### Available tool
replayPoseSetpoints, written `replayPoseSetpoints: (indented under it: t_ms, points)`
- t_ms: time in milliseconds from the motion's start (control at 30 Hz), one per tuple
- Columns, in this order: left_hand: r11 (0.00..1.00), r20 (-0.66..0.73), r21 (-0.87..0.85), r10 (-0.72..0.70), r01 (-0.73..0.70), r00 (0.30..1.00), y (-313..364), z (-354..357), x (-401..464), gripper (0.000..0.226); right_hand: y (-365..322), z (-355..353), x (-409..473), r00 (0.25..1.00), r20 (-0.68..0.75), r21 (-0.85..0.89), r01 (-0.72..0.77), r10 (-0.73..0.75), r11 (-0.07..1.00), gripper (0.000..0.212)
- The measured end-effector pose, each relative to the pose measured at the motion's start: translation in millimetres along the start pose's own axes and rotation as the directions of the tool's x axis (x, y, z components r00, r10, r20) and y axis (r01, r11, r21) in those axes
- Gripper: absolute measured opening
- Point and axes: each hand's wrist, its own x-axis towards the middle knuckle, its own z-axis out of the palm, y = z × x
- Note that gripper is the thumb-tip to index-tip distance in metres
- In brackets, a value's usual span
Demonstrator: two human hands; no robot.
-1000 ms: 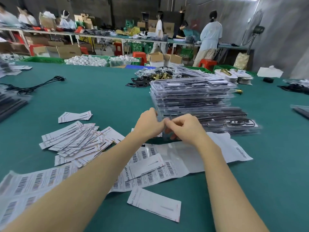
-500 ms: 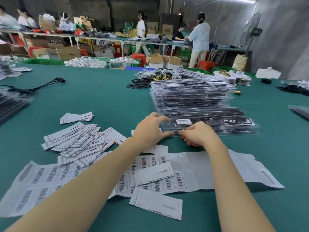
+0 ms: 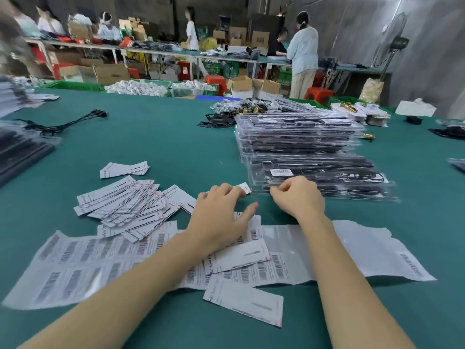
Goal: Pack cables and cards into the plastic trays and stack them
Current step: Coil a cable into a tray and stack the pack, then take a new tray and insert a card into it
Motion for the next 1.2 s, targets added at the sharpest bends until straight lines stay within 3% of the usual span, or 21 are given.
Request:
replayPoseSetpoints:
  t_ms: [133, 300, 433, 567, 700, 767, 933, 1200]
  points:
    - [0.998, -0.046, 0.011, 0.066, -0.066, 0.997, -2, -5, 7, 0.034, -12, 3, -6, 0.986, -0.036, 0.141, 0.168, -0.164, 0.976, 0.028]
    - [0.987, -0.168, -0.152, 0.025, -0.051, 0.986, -8, -5, 8, 0.019, -35, 22, -21, 0.931, -0.024, 0.276, 0.355, -0.363, 0.893, 0.034]
    - [0.946, -0.189, -0.319, -0.013, -0.049, 0.982, -9, -11, 9, 0.015, -39, 31, -25, 0.909, -0.046, 0.339, 0.404, -0.414, 0.85, 0.037]
    - [0.789, -0.041, -0.605, -0.162, 0.104, 0.986, -12, -21, 12, 0.008, -41, 34, -25, 0.929, 0.034, 0.322, 0.338, -0.368, 0.884, 0.046]
    - [0.416, 0.086, -0.875, -0.368, 0.247, 0.926, -17, -33, 21, 0.019, -48, 35, -25, 0.923, 0.059, 0.204, 0.362, -0.38, 0.91, 0.041]
    - [0.331, 0.062, -0.913, -0.468, 0.24, 0.882, -25, -42, 29, 0.021, -56, 39, -28, 0.917, 0.079, 0.13, 0.381, -0.392, 0.916, 0.027]
    - [0.429, -0.024, -0.86, -0.578, 0.278, 0.816, -56, -53, 35, 0.039, -99, 59, -45, 0.873, 0.136, 0.097, 0.459, -0.468, 0.883, 0.013]
    - [0.609, -0.121, -0.669, -0.655, 0.426, 0.745, -108, -70, 31, 0.046, -170, 96, -71, 0.812, 0.201, 0.136, 0.532, -0.549, 0.836, 0.018]
